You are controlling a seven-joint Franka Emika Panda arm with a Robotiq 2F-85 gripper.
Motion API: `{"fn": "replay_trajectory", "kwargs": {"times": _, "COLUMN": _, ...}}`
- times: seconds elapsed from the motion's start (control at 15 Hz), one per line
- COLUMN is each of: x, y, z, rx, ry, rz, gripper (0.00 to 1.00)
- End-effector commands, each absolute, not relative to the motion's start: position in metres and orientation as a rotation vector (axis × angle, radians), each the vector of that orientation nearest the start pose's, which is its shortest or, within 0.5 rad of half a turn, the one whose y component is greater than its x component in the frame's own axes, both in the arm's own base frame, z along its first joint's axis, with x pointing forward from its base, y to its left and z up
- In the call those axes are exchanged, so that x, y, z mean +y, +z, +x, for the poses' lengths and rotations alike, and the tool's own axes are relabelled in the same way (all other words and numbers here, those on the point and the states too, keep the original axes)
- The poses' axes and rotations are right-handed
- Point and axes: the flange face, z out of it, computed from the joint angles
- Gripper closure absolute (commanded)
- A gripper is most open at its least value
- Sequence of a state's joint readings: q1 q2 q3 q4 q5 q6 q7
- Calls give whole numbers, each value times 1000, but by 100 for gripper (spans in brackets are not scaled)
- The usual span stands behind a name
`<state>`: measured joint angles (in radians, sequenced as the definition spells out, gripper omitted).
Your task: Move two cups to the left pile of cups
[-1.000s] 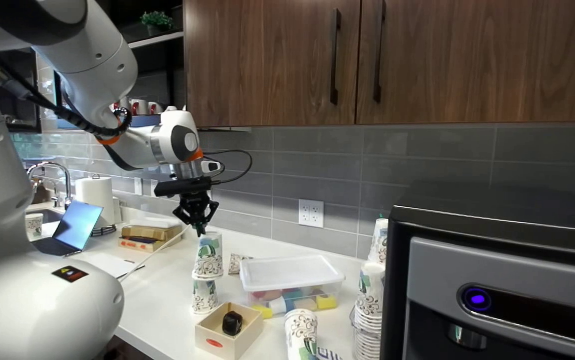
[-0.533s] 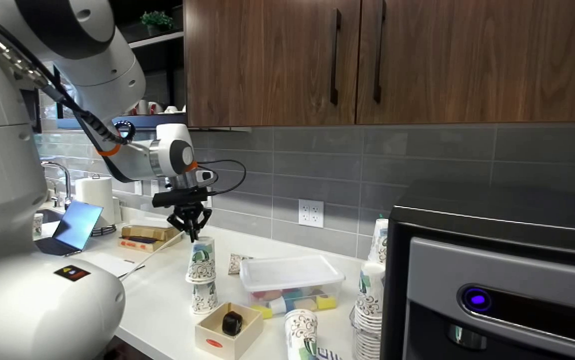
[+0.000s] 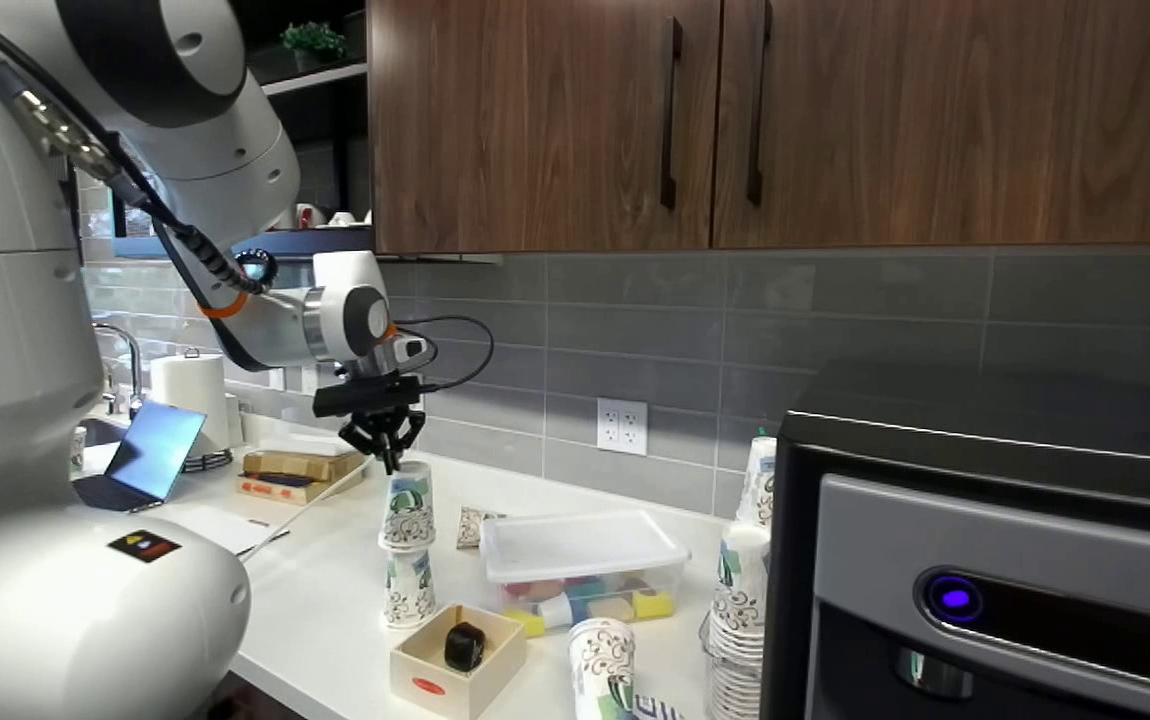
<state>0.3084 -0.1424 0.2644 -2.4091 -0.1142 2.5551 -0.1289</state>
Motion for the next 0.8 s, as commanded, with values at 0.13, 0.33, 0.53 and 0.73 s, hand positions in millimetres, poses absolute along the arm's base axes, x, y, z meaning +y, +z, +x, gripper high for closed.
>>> {"fn": "replay_trajectory", "kwargs": {"times": 0.13, "x": 279, "y": 388, "z": 426, "rx": -1247, "ry": -512, "rz": -2860, "gripper": 99}}
{"fn": "replay_trajectory", "kwargs": {"times": 0.33, "x": 278, "y": 382, "z": 427, "rx": -1257, "ry": -486, "rz": -2874, "gripper": 99}}
{"fn": "replay_trajectory", "kwargs": {"times": 0.53, "x": 276, "y": 380, "z": 428, "rx": -1255, "ry": -471, "rz": -2889, "gripper": 99}}
{"fn": "replay_trajectory", "kwargs": {"times": 0.73, "x": 275, "y": 375, "z": 428, "rx": -1239, "ry": -464, "rz": -2881, "gripper": 70}}
